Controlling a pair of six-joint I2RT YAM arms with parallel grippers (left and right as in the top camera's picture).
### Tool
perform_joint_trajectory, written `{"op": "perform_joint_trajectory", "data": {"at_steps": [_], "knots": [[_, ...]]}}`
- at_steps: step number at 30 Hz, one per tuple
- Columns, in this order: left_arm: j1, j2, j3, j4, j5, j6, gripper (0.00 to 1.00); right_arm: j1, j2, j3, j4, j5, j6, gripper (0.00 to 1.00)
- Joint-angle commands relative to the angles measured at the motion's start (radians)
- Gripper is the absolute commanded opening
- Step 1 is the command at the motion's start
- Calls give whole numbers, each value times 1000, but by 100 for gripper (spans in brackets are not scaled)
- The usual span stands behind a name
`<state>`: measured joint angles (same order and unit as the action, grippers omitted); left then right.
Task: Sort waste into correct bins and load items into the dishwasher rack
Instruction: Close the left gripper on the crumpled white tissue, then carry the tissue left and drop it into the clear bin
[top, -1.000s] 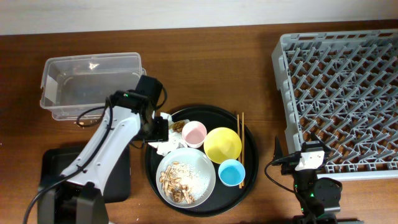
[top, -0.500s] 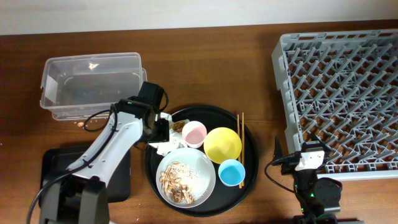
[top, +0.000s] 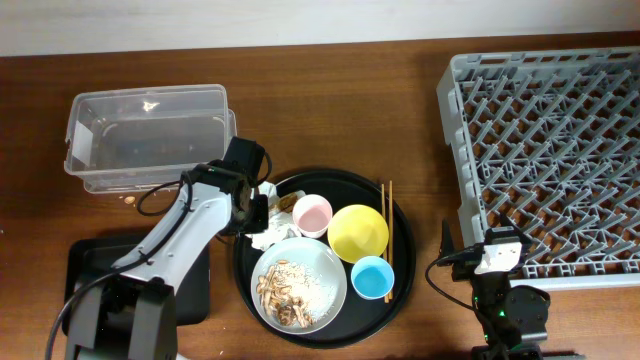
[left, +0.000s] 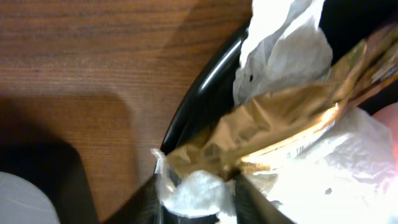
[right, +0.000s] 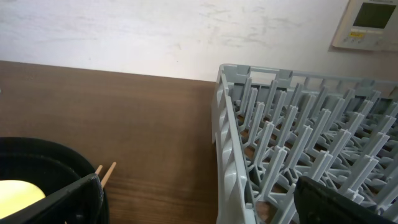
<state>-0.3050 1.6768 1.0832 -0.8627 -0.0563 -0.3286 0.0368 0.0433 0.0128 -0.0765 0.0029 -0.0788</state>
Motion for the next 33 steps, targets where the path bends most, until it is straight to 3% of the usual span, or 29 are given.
{"op": "perform_joint_trajectory", "data": {"at_steps": [1,7,27,30,33], "knots": [[8,4,-4,-14,-8,0,30,-5,-1,-7,-3,9,1,99],[8,-19,24,-51,10,0,1,-5,-1,-7,-3,9,1,99],[8,-359,93,-212,85,0,1,-5,-1,-7,-4,9,1,99],[8,-423,129,-185,-5,0,1,-5,-1,-7,-3,9,1,99],[8,-497,153,-24,-231,0,1,-5,-1,-7,-3,9,1,99]]}}
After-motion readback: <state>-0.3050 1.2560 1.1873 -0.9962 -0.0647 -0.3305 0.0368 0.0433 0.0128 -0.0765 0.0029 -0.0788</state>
